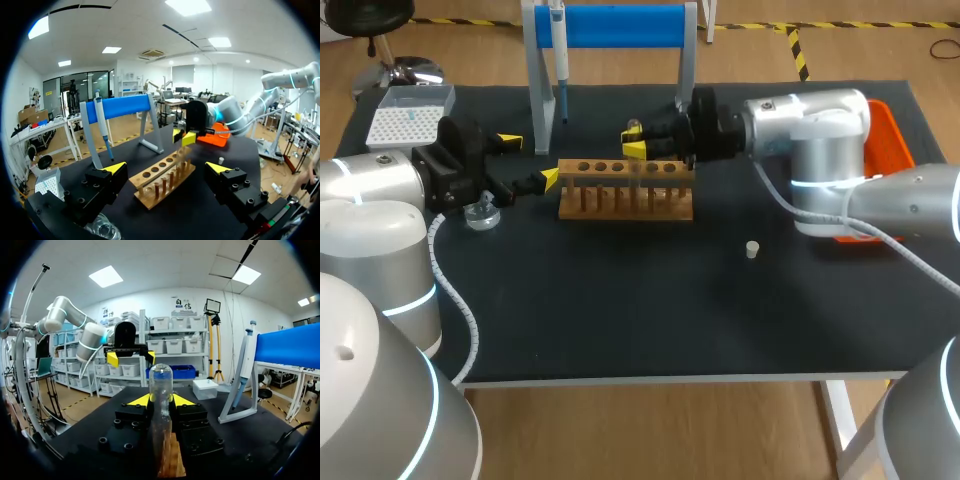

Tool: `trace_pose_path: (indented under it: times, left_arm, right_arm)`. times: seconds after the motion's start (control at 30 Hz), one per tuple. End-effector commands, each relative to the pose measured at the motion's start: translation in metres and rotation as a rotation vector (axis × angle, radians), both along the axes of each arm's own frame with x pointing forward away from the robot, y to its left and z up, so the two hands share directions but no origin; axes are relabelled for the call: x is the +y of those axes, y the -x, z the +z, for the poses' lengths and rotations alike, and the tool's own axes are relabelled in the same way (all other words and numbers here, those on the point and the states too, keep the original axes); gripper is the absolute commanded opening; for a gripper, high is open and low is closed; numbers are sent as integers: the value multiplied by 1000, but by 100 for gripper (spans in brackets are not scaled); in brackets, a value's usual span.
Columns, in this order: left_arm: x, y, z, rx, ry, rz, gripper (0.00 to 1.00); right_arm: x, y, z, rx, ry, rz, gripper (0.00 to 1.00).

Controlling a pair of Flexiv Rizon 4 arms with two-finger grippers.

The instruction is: Invert the test tube, pick up the pipette, mount the tip to pipette, aspirate from beaker and dispense into the tube, eject the tip, return the pipette, and cap with the stopper.

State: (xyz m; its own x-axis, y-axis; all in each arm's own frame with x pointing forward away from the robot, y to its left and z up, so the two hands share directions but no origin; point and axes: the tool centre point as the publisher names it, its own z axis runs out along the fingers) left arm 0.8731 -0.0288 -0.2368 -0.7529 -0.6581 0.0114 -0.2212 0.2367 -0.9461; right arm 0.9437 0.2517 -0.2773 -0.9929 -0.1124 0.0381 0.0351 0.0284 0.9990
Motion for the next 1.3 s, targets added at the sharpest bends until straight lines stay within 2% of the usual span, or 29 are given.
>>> trace_pose_path:
  times: [0.03, 1.3]
  left_arm:
    - [-2, 1, -2, -5, 2, 6, 100]
    - [-2, 1, -2, -5, 2, 6, 100]
  right_arm:
    - [-2, 2, 4, 1, 6, -2, 0]
    - [-3, 6, 37, -8, 6, -20, 0]
